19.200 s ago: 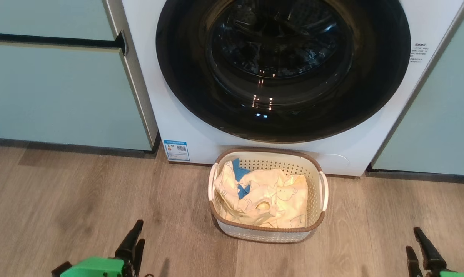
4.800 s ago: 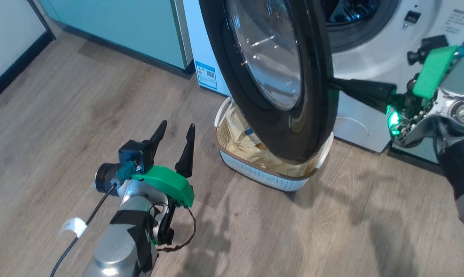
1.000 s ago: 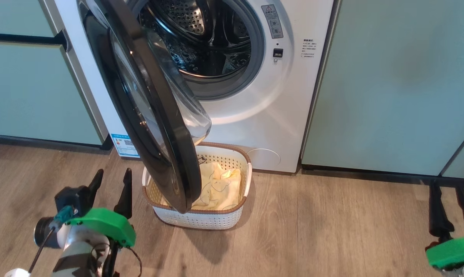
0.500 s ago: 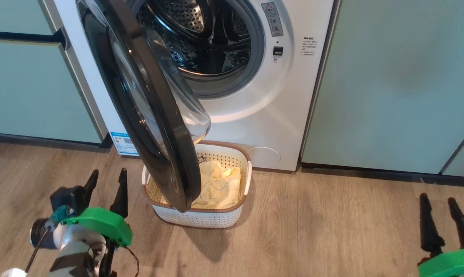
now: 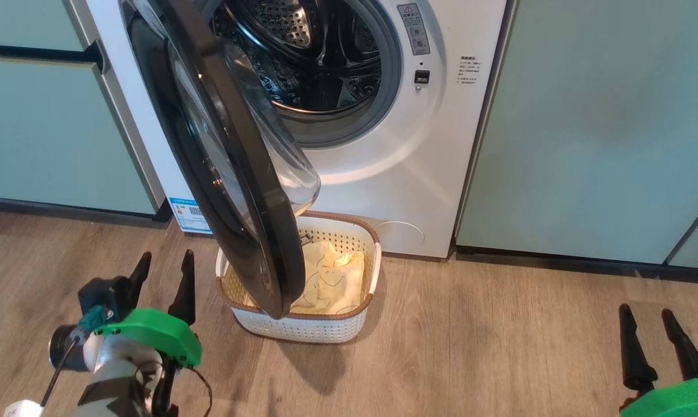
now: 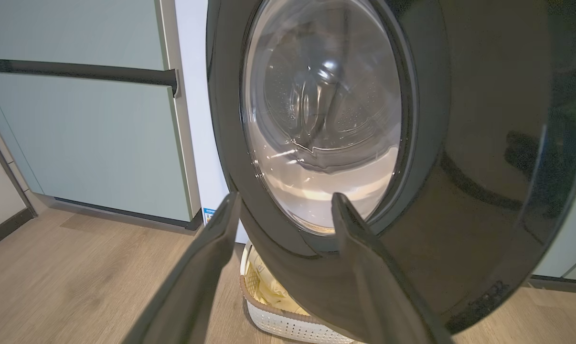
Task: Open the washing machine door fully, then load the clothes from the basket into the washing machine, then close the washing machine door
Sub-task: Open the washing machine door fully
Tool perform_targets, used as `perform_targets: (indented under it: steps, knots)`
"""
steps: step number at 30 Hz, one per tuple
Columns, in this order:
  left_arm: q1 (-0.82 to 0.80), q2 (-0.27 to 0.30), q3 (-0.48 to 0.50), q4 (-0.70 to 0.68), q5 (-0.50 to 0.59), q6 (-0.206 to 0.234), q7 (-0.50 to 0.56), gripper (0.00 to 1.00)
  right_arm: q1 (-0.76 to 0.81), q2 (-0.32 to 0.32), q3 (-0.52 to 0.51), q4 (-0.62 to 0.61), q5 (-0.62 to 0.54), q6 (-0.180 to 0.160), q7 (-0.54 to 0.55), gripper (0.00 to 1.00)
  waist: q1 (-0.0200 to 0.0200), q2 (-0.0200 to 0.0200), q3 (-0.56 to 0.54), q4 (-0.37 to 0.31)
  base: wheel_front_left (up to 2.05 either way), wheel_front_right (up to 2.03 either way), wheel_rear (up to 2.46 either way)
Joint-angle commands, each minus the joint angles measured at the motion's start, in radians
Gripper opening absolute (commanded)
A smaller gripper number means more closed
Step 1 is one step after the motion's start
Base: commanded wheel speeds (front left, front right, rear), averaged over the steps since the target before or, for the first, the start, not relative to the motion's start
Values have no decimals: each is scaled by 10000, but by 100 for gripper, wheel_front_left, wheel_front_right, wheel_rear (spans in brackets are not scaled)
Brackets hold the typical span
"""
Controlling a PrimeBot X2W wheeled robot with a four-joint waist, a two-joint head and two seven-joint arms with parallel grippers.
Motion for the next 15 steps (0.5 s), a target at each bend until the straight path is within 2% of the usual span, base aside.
perform_targets:
  steps: [1,15]
  knots:
    - [-560,192,303,-262,94,-9,-65,100,-282,-115,104,-276,-127,4,-95,100,0,0,-6,-1,0,0,0]
    - [-575,151,284,-80,100,-25,-65,100,-248,42,19,-227,-211,4,-95,100,0,0,-63,6,0,0,0]
